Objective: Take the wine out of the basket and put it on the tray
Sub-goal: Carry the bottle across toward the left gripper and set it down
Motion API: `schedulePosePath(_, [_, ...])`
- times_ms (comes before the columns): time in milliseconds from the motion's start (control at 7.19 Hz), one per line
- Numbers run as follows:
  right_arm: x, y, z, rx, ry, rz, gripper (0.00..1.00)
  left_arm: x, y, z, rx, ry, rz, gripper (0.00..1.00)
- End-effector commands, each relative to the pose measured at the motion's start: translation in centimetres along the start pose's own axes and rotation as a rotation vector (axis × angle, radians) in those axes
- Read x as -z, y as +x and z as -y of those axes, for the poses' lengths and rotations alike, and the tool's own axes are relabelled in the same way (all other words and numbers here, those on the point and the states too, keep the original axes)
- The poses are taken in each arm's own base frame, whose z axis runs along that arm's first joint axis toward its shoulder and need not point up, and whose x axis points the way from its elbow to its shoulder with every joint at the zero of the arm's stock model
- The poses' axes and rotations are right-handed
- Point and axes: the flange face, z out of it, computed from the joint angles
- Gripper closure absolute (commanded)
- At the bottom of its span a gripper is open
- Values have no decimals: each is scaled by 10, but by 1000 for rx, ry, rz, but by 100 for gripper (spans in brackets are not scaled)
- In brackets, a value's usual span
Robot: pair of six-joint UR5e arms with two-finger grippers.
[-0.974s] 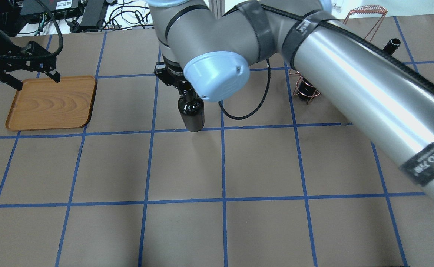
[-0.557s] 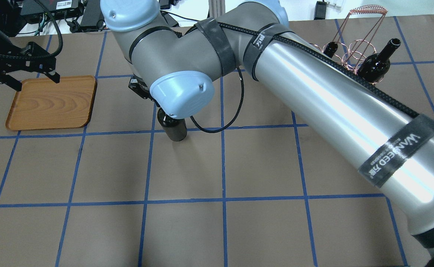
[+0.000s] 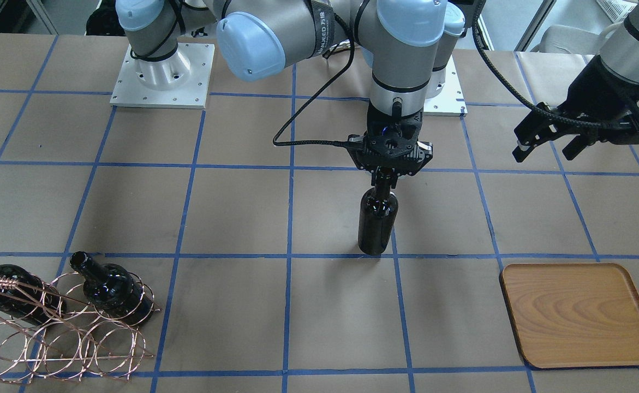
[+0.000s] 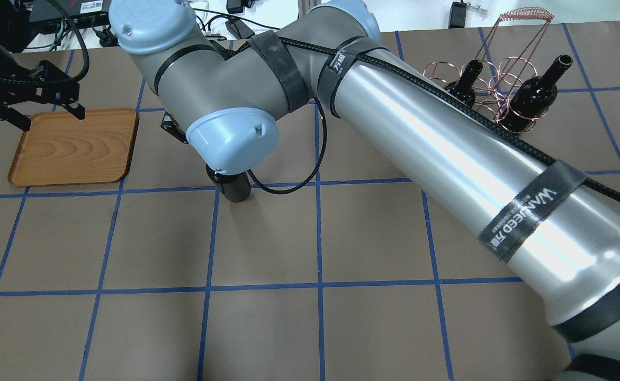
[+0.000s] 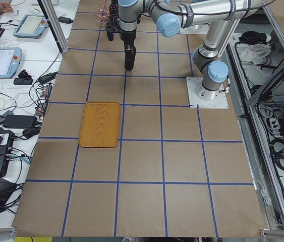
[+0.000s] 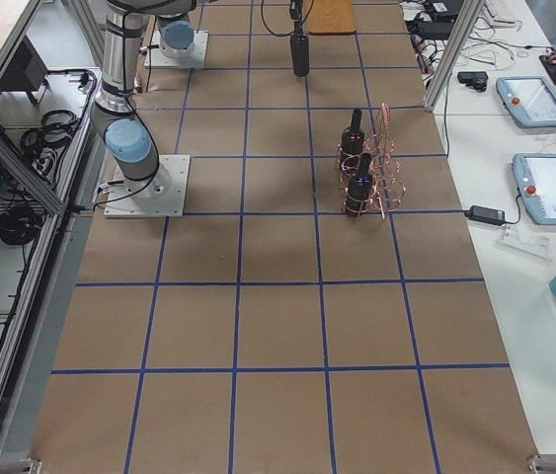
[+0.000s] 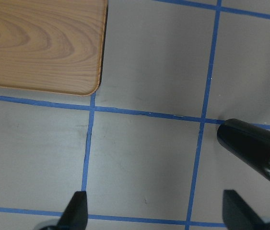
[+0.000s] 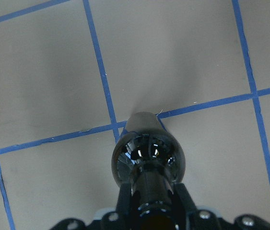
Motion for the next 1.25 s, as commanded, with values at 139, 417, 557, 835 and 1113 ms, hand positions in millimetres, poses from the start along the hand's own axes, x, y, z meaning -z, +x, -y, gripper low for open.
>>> schedulePosePath(139, [-2, -3, 1, -18, -3, 3, 88, -2, -1, -1, 1, -4, 3, 0])
schedulePosePath(417, [-8, -8, -3, -60, -59, 36, 36, -1, 0, 0, 0, -2, 0, 0])
schedulePosePath(557, [-7, -7, -4, -60, -57, 34, 31, -1, 0, 0, 0, -2, 0, 0])
schedulePosePath(835, [-3, -7, -9, -53, -60, 32, 20, 1, 2, -2, -3, 2, -1, 0])
schedulePosePath(1113, [31, -1, -14, -52, -31, 64, 5, -2, 8, -1, -15, -1, -4, 0])
